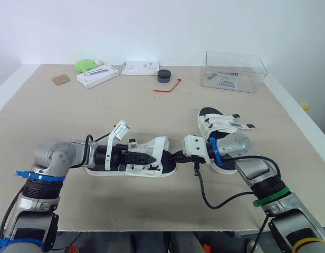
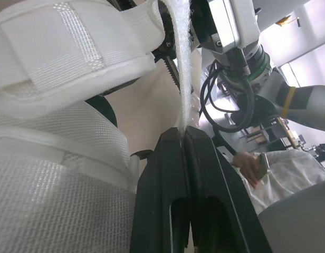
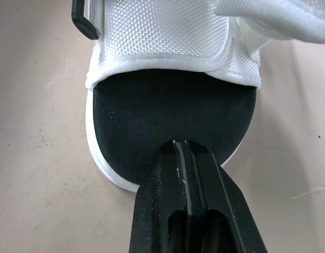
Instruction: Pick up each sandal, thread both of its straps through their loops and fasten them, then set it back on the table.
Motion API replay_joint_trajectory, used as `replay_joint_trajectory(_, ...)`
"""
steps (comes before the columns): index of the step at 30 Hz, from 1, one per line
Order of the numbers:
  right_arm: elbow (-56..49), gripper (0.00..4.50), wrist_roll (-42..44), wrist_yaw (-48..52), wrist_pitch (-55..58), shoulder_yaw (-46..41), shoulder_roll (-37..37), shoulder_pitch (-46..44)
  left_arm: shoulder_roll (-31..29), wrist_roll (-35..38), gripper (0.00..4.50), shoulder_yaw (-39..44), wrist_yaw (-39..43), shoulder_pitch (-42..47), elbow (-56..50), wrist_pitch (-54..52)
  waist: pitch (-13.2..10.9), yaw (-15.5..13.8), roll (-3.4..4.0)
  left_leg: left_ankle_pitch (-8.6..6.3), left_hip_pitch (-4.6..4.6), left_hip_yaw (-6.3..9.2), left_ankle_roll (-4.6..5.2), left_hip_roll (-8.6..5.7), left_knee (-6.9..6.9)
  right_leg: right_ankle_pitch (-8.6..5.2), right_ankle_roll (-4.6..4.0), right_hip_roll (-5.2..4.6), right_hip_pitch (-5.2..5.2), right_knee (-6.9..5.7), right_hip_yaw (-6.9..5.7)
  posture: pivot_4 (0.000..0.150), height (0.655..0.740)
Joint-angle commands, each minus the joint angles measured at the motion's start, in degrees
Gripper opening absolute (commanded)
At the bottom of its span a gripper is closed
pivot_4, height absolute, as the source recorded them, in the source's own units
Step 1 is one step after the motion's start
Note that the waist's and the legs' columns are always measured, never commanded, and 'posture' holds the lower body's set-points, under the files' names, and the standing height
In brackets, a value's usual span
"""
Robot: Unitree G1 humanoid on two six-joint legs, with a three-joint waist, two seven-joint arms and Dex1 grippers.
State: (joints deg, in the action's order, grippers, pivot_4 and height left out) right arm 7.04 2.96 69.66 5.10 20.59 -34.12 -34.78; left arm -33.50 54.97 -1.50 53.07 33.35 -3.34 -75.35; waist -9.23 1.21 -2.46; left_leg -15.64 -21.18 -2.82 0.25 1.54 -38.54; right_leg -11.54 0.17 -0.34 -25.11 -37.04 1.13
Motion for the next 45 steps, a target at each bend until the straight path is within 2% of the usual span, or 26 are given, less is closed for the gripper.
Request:
replay_joint_trajectory(1, 1.7, 0.00, -2.4, 0.0, 0.8, 0.9, -1.0, 0.7, -1.4, -1.7, 0.09, -0.2, -0.6, -1.1, -0.4, 0.4, 0.0, 0.0, 0.00, 0.00, 0.00, 0.00, 0.00, 0.00, 0.00, 0.00, 0.00, 0.00, 0.00, 0.00, 0.00, 0.150, 0.7400)
replay_joint_trajectory(16, 2.2, 0.00, -2.4, -0.2, 0.6, 0.8, -0.9, 0.4, 0.7, -5.1, 0.09, -2.2, -2.2, -2.0, 0.2, 3.9, 0.0, 0.0, 0.00, 0.00, 0.05, 0.01, 0.00, -0.02, -0.01, 0.01, 0.01, -0.04, 0.06, 0.00, -0.01, 0.150, 0.7400)
replay_joint_trajectory(22, 2.2, 0.00, -2.5, -0.1, 0.6, 0.9, -0.9, 0.3, -0.2, -7.1, 0.09, -4.2, -1.5, -1.8, 0.0, 5.4, 0.0, 0.0, 0.00, 0.00, 0.05, 0.01, 0.00, -0.02, -0.01, 0.01, 0.02, -0.04, 0.07, 0.00, -0.01, 0.150, 0.7400)
replay_joint_trajectory(32, 2.0, 0.00, -2.5, 0.0, 0.6, 0.9, -1.1, 0.4, -2.1, -4.7, 0.09, -1.0, 3.6, -1.3, -1.1, 6.9, 0.0, 0.0, 0.00, 0.00, 0.05, 0.00, 0.00, -0.01, 0.00, 0.01, 0.01, -0.02, 0.05, 0.00, -0.01, 0.150, 0.7400)
replay_joint_trajectory(40, 1.9, 0.00, -2.5, 0.2, 0.3, 1.0, -1.2, 0.6, -6.1, -7.6, 0.09, -3.9, 9.2, -3.7, -7.1, 13.9, 0.0, 0.0, 0.00, 0.00, 0.01, -0.02, 0.00, -0.02, 0.00, -0.01, 0.00, -0.04, 0.02, 0.01, -0.01, 0.150, 0.7400)
replay_joint_trajectory(44, 1.8, 0.00, -2.5, 0.2, 0.2, 1.0, -1.1, 0.7, -7.1, -8.3, 0.09, -5.2, 10.3, -4.6, -8.1, 14.1, 0.0, 0.0, 0.00, 0.00, 0.01, -0.01, 0.00, -0.01, 0.00, -0.03, -0.01, -0.03, 0.02, 0.01, -0.01, 0.150, 0.7400)
replay_joint_trajectory(45, 1.8, 0.00, -2.5, 0.2, 0.2, 1.0, -1.1, 0.7, -7.4, -8.8, 0.32, -5.4, 10.5, -4.9, -8.2, 14.8, 0.0, 0.0, 0.00, 0.00, 0.01, -0.01, 0.00, -0.01, 0.01, -0.03, -0.01, -0.03, 0.02, 0.00, -0.01, 0.150, 0.7400)
